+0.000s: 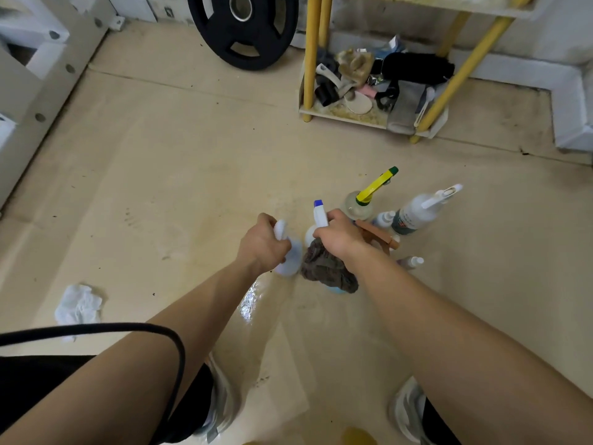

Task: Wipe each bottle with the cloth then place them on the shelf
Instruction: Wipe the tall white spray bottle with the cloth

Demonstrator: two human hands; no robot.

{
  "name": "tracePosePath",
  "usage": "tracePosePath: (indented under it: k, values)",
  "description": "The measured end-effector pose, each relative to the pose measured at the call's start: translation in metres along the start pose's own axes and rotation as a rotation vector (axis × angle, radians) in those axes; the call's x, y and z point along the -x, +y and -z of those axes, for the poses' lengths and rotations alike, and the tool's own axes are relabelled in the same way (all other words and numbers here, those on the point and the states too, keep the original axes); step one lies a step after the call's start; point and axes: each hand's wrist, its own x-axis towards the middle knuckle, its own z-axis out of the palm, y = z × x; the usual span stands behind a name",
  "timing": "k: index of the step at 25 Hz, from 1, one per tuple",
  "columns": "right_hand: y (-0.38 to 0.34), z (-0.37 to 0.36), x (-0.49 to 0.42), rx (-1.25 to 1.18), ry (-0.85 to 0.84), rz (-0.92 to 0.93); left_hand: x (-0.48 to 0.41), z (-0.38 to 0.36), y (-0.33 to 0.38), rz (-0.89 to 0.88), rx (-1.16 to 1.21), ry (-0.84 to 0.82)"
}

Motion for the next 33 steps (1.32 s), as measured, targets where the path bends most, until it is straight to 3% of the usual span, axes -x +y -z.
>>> tracePosePath:
  k: [5,12,17,23,28,33]
  values:
    - [0.003,0.022,0.033,-0.193,-0.023,-0.001,0.014,0.006,0.011,0.118,0.355,-0.166]
    - [0.014,0.064,0.107,-0.316,-0.121,0.064,0.059,0.047,0.047,0.154,0.292,-0.351]
    - [0.070,0.064,0.145,-0.215,-0.192,0.002,0.092,0.036,0.065,0.090,0.193,-0.320]
    - [0.126,0.057,0.145,-0.088,-0.029,-0.137,0.088,-0.020,0.076,0.064,-0.047,-0.372]
    - [0.136,0.065,0.122,0.139,0.015,-0.052,0.072,-0.057,0.077,0.146,-0.071,-0.273]
    - [0.113,0.068,0.098,0.508,0.127,0.065,0.057,-0.071,0.072,0.094,-0.143,-0.291]
